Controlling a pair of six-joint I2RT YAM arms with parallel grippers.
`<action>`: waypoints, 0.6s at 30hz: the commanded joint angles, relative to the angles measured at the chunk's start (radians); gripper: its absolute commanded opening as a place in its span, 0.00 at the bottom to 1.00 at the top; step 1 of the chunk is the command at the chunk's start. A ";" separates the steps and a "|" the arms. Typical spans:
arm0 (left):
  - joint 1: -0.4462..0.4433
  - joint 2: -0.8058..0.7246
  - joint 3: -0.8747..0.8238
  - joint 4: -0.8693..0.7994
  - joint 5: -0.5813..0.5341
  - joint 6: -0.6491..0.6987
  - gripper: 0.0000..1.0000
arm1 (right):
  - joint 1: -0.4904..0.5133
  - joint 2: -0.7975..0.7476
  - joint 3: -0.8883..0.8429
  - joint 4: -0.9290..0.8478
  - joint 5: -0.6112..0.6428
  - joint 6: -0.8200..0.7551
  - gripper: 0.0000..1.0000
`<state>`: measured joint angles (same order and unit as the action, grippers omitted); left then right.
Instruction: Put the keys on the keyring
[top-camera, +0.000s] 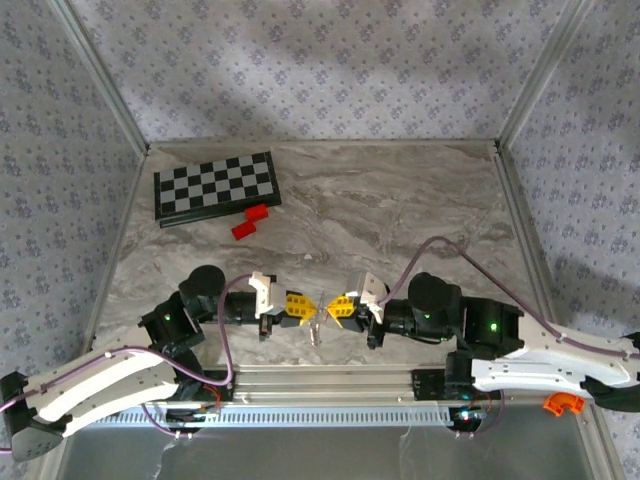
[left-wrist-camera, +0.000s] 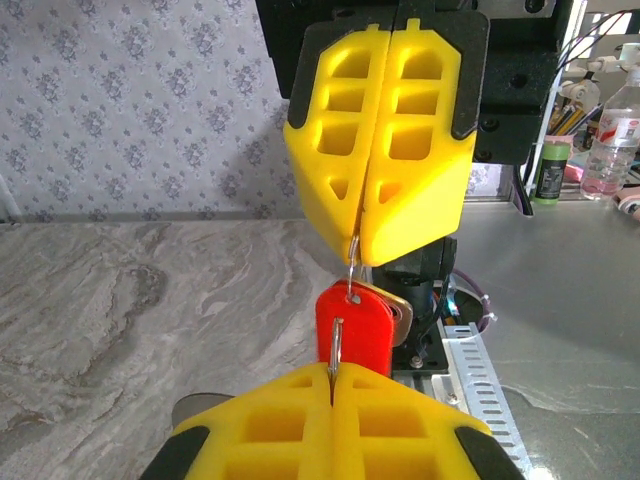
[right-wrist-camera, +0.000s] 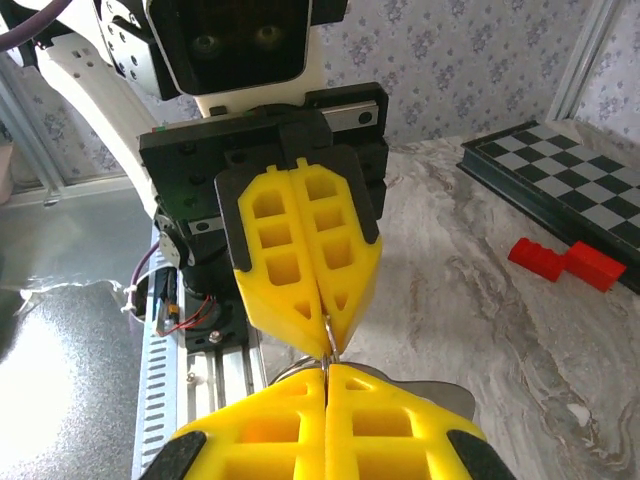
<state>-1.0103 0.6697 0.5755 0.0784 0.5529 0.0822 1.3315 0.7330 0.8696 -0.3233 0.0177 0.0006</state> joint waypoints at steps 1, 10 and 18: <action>-0.007 -0.009 0.035 0.037 0.018 0.010 0.00 | 0.007 -0.005 -0.009 0.020 0.043 -0.019 0.00; -0.007 -0.010 0.032 0.038 0.003 0.009 0.00 | 0.009 0.008 -0.004 0.015 0.029 -0.019 0.00; -0.007 -0.016 0.029 0.037 -0.016 0.010 0.00 | 0.011 0.003 -0.005 0.017 0.024 -0.011 0.00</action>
<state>-1.0103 0.6693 0.5755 0.0784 0.5476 0.0822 1.3357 0.7467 0.8673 -0.3233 0.0410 -0.0013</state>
